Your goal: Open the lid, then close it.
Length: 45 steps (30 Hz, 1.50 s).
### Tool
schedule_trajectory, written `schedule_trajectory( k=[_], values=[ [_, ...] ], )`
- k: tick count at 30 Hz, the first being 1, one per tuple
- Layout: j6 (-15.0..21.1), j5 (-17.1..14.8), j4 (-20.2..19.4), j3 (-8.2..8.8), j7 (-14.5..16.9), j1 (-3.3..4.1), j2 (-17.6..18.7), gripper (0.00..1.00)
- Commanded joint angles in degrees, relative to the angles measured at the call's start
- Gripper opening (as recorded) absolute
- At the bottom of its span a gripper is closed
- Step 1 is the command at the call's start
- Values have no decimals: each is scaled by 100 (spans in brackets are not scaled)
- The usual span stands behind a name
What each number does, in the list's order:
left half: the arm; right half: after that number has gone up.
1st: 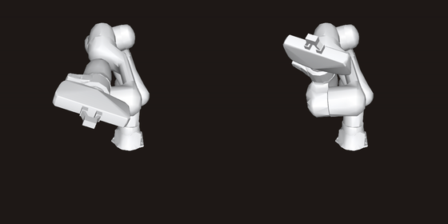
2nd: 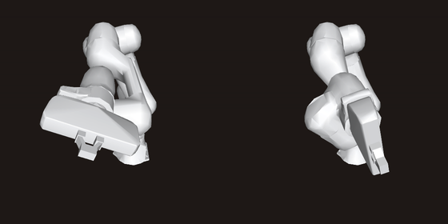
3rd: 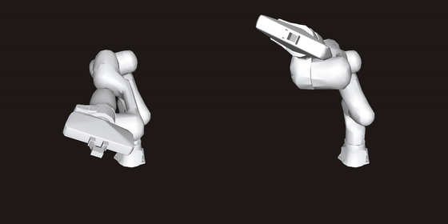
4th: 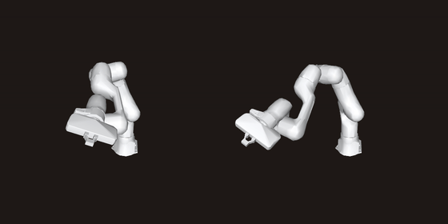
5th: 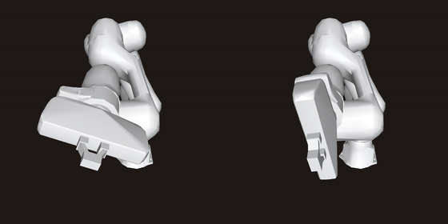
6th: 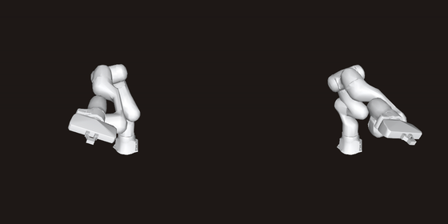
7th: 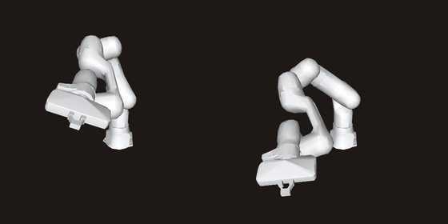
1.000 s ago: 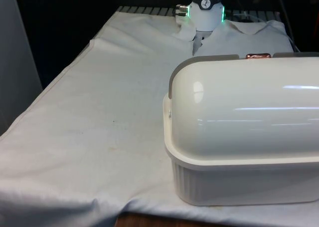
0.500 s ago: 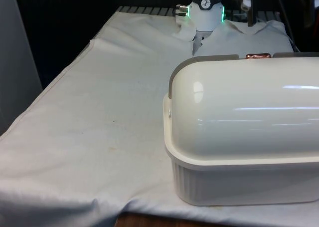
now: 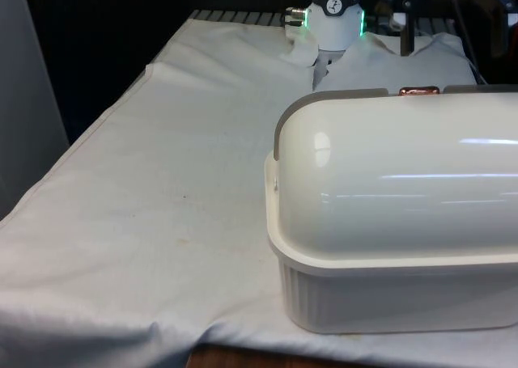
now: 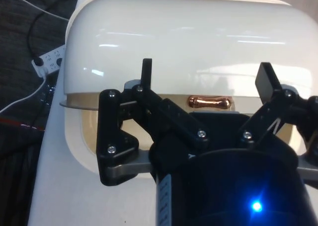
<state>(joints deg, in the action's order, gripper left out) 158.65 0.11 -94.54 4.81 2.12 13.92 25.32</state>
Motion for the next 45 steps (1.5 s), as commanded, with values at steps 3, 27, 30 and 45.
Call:
schedule_trajectory(
  k=[3,27,30,45],
  values=[
    [-17,-29,40,-29,29,-17,29,100],
    [6,-6,17,-6,6,-6,29,11],
    [29,-63,6,-46,46,-57,97,0],
    [0,-6,40,23,0,-69,235,0]
  ],
)
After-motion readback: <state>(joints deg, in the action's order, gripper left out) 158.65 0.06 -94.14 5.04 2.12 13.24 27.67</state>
